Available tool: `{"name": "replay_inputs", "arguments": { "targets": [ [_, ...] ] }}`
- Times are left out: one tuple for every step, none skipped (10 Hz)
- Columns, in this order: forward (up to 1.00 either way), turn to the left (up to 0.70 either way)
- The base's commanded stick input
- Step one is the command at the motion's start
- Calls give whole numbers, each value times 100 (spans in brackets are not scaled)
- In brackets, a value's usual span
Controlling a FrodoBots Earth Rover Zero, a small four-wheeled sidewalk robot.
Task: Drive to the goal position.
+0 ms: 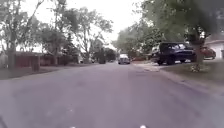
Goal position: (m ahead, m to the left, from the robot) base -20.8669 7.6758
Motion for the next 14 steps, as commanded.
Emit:
{"name": "replay_inputs", "arguments": {
  "targets": [
    [95, 38],
    [95, 38],
    [95, 38],
    [95, 38],
    [95, 38],
    [95, 38],
    [95, 38],
    [95, 38],
    [95, 38],
    [95, 38],
    [95, 38],
    [95, 38],
    [95, 38],
    [95, 38]
  ]
}}
